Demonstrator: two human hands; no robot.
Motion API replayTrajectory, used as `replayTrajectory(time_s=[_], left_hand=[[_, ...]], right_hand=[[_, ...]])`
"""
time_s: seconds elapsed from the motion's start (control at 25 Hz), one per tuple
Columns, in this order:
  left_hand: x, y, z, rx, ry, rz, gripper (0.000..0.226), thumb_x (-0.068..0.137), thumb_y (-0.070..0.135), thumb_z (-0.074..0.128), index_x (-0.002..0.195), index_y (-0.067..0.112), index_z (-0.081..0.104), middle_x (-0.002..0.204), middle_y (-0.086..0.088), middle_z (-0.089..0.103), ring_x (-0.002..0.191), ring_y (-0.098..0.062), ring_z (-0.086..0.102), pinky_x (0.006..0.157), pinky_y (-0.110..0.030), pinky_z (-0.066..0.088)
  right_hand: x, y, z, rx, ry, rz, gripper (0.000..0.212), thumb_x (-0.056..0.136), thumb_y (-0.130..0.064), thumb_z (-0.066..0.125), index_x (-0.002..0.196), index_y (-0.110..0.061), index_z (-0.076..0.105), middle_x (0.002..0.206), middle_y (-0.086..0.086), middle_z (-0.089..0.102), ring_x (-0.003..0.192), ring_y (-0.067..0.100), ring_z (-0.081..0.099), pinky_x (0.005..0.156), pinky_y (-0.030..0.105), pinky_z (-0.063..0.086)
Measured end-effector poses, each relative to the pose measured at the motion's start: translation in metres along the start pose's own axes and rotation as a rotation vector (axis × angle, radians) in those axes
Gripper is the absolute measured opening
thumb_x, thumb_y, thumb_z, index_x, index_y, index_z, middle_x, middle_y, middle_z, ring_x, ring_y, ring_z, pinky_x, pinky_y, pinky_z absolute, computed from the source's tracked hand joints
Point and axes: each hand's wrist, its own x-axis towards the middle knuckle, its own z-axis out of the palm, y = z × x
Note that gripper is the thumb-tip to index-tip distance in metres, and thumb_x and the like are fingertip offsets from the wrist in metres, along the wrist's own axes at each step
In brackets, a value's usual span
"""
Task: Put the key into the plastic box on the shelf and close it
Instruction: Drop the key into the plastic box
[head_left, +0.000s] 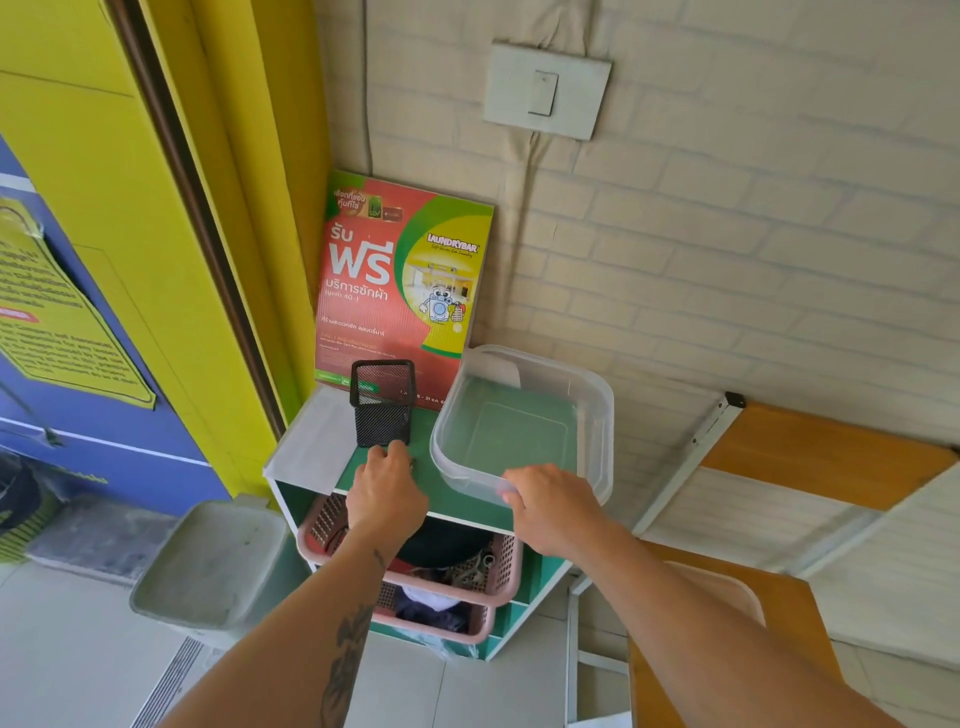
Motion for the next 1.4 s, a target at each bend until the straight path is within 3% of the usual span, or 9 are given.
replayTrajectory(time_s=[0.2,0.28,0.4,0.48,0.64,0.84,1.0,1.16,1.4], left_hand=[[-0.005,0.001,-0.028,-0.399,0.116,-0.032,0.024,0.083,0.005,0.050,0.101,0.015,0.062,0.099,-0.007,0.067,0.085,-0.026,0.060,0.076,-0.039,0.054],[-0.004,0.021,-0.048,-0.531,0.166,0.045,0.019,0.086,0.005,0.052,0.100,0.016,0.061,0.088,-0.003,0.067,0.077,-0.022,0.060,0.069,-0.030,0.050],[0.003,0.056,-0.066,-0.542,0.175,0.197,0.013,0.088,0.010,0.060,0.096,0.020,0.060,0.079,0.004,0.064,0.068,-0.010,0.058,0.063,-0.024,0.044],[0.015,0.069,-0.061,-0.484,0.122,0.223,0.012,0.087,0.015,0.062,0.090,0.026,0.062,0.083,0.001,0.067,0.071,-0.015,0.063,0.071,-0.028,0.051],[0.028,0.084,-0.044,-0.349,-0.076,0.204,0.026,0.081,0.010,0.058,0.072,0.034,0.062,0.098,-0.009,0.072,0.077,-0.026,0.074,0.074,-0.038,0.063],[0.036,0.100,-0.031,-0.102,-0.203,0.233,0.029,0.081,0.002,0.055,0.093,0.012,0.079,0.100,-0.011,0.071,0.095,-0.031,0.068,0.086,-0.037,0.059],[0.045,0.101,-0.020,-0.032,-0.286,0.237,0.032,0.085,0.005,0.048,0.093,0.006,0.079,0.093,-0.008,0.076,0.090,-0.026,0.068,0.080,-0.031,0.055],[0.049,0.105,-0.022,-0.005,-0.343,0.291,0.034,0.089,0.006,0.044,0.102,0.003,0.076,0.106,-0.013,0.074,0.089,-0.025,0.062,0.077,-0.031,0.051],[0.044,0.104,-0.038,-0.052,-0.317,0.309,0.044,0.084,0.002,0.041,0.115,0.012,0.072,0.124,-0.008,0.067,0.117,-0.030,0.060,0.105,-0.041,0.048]], right_hand=[[0.004,0.002,0.003,0.014,-0.019,-0.024,0.012,0.096,-0.018,0.053,0.089,-0.014,0.061,0.080,0.005,0.065,0.072,0.026,0.064,0.069,0.045,0.058],[0.005,0.001,0.001,0.010,-0.044,-0.011,0.010,0.094,-0.014,0.053,0.086,-0.016,0.060,0.081,0.004,0.064,0.073,0.024,0.063,0.070,0.044,0.057],[0.004,-0.001,-0.003,0.025,-0.077,-0.013,0.031,0.086,-0.005,0.052,0.063,-0.022,0.040,0.064,0.001,0.046,0.061,0.024,0.050,0.056,0.034,0.044],[0.003,-0.001,-0.008,0.054,-0.078,-0.021,0.040,0.085,-0.002,0.051,0.057,-0.023,0.031,0.058,0.000,0.036,0.058,0.026,0.043,0.053,0.032,0.035],[0.002,-0.001,-0.010,0.079,-0.074,-0.009,0.044,0.089,-0.005,0.054,0.057,-0.024,0.030,0.060,0.001,0.040,0.061,0.028,0.047,0.050,0.030,0.033],[0.001,-0.001,-0.008,0.084,-0.061,-0.007,0.041,0.090,-0.006,0.052,0.058,-0.020,0.030,0.060,0.004,0.038,0.058,0.027,0.044,0.056,0.033,0.036],[0.002,0.000,-0.009,0.093,-0.056,-0.008,0.043,0.092,-0.006,0.052,0.058,-0.022,0.030,0.060,0.003,0.038,0.055,0.024,0.041,0.054,0.032,0.036],[0.002,0.000,-0.008,0.095,-0.071,0.000,0.042,0.092,-0.006,0.054,0.059,-0.022,0.033,0.059,0.003,0.042,0.052,0.020,0.042,0.050,0.029,0.033],[0.004,-0.001,-0.010,0.101,-0.076,0.025,0.039,0.094,-0.010,0.052,0.060,-0.020,0.037,0.062,0.004,0.047,0.057,0.023,0.050,0.054,0.030,0.040]])
